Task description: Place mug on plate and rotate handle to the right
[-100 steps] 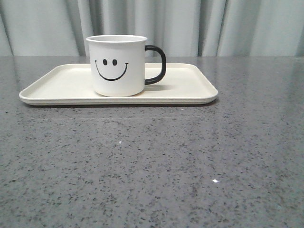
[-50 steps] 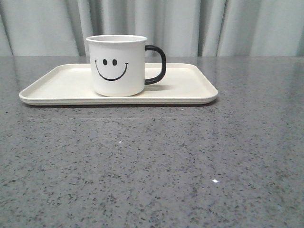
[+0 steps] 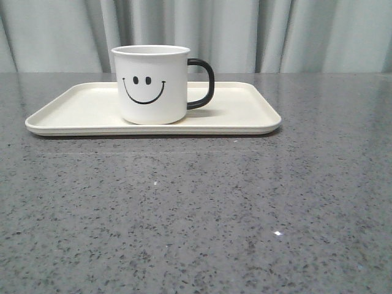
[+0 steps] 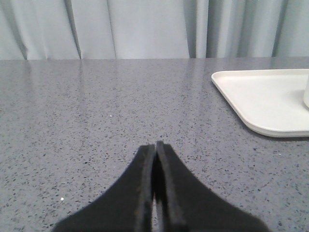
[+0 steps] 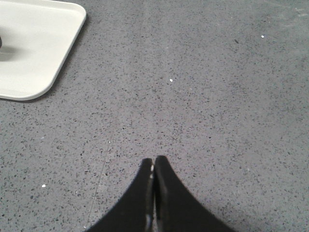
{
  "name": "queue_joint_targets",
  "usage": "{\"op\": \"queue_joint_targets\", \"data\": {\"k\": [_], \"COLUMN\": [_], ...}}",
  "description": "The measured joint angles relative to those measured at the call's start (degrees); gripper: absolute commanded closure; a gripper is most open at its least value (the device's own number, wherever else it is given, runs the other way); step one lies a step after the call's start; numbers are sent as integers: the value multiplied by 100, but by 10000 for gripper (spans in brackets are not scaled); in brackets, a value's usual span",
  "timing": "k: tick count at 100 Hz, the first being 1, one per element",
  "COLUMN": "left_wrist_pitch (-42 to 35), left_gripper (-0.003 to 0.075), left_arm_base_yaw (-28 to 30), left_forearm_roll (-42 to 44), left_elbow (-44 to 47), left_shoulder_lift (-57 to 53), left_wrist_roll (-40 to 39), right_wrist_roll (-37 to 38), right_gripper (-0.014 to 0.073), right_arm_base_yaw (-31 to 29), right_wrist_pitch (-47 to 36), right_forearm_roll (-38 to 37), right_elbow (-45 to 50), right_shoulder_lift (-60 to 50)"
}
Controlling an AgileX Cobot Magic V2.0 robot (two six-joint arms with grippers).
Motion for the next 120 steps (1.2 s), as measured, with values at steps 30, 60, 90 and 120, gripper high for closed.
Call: {"op": "queue_joint_targets", "data": {"k": [30, 60, 90, 120], "left_wrist_pitch": [-81, -81, -81, -81], "left_gripper": [740, 740, 740, 740], "left_arm_base_yaw": [2, 2, 2, 2], "left_forearm_roll": [4, 4, 4, 4], "left_elbow": [0, 0, 0, 0], "left_shoulder_lift": [0, 0, 0, 0], "left_wrist_roll": [0, 0, 0, 0], "right_wrist_roll": [0, 0, 0, 0], "right_gripper": [659, 659, 659, 659], "right_arm_base_yaw": [0, 0, 0, 0], "right_wrist_pitch": [0, 0, 0, 0], "right_forearm_roll": [0, 0, 0, 0], "right_elbow": [0, 0, 0, 0], "right_shoulder_lift": [0, 0, 0, 0]}}
